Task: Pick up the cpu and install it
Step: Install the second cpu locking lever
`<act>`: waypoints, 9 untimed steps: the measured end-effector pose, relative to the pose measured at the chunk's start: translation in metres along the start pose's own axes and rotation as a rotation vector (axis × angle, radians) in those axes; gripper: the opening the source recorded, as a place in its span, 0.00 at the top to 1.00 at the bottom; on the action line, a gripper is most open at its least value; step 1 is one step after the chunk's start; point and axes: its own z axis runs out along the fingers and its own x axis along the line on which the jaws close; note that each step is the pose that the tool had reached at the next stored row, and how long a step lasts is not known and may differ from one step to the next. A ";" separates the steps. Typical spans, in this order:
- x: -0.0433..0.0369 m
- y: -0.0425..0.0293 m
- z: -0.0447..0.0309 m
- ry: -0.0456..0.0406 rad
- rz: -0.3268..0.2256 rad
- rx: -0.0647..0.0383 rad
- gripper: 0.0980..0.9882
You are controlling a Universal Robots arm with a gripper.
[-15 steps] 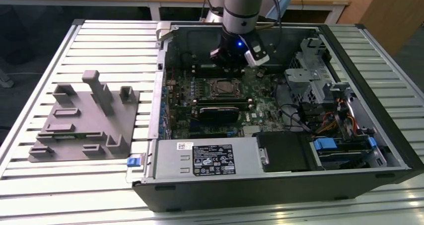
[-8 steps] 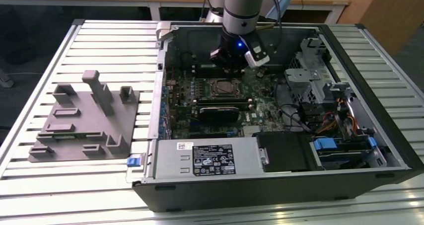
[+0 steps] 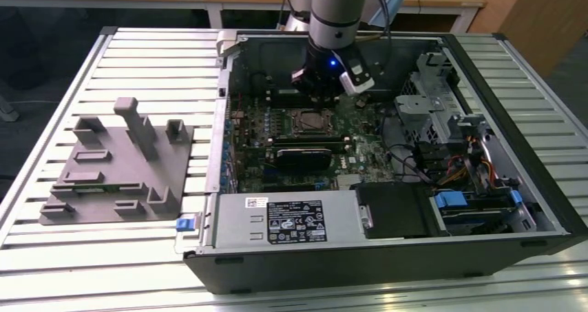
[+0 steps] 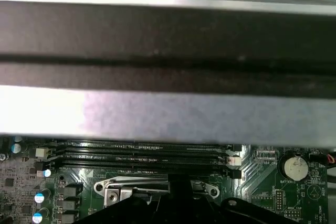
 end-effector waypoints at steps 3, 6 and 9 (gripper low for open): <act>0.0000 -0.0019 -0.0002 0.0000 0.000 0.000 0.99; 0.0001 -0.0037 -0.0004 0.0000 0.000 0.000 0.99; 0.0001 -0.0052 -0.0006 0.0000 0.000 0.000 0.99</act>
